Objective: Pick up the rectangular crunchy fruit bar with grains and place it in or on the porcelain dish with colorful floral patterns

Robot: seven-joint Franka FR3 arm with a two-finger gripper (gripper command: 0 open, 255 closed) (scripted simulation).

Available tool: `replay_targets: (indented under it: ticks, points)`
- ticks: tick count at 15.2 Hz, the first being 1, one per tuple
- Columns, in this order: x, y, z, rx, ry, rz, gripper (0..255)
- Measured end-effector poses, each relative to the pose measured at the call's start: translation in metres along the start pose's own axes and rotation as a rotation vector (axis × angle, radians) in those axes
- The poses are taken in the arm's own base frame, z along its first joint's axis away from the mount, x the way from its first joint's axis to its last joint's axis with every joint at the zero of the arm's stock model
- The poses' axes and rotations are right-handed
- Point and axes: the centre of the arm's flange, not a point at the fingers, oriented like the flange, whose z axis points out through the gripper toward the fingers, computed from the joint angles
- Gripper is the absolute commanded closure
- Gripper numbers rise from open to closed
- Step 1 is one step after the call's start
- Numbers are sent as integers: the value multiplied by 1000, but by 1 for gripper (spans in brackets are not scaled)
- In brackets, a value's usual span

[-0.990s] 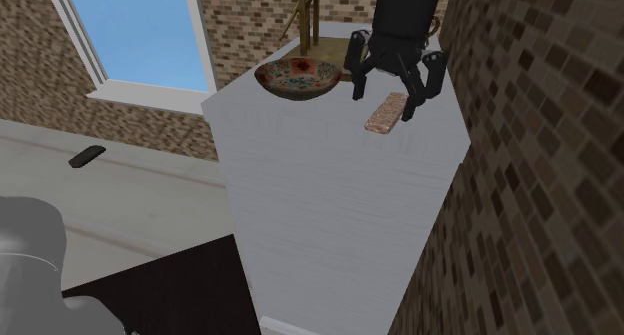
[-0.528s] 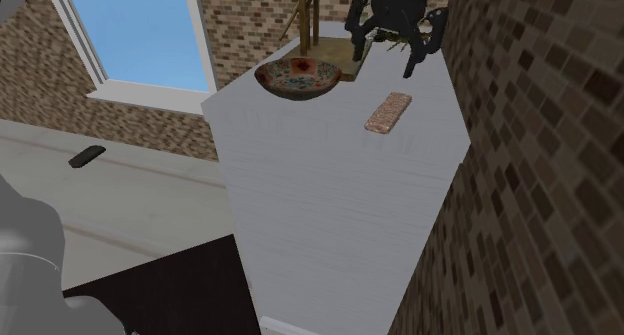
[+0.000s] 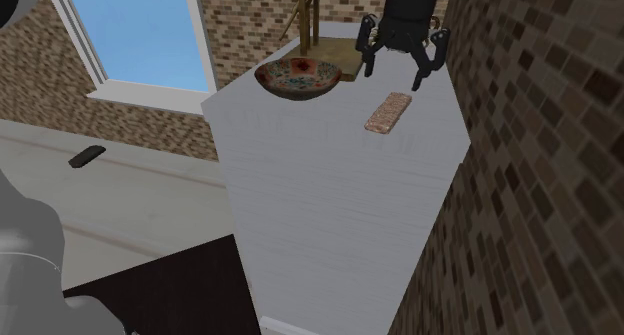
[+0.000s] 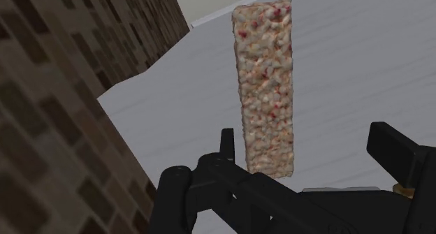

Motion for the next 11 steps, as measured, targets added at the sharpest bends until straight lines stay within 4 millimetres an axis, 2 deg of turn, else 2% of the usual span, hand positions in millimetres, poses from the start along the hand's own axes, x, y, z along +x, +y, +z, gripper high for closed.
replay_targets:
  ticks: [3,6,7,11]
  points:
    - [2,2,8,-9,16,-4,0]
    - [-2,1,7,4,-6,5,0]
    - [-2,2,9,0,-3,-3,255]
    - [-6,0,8,13,-25,-29,255]
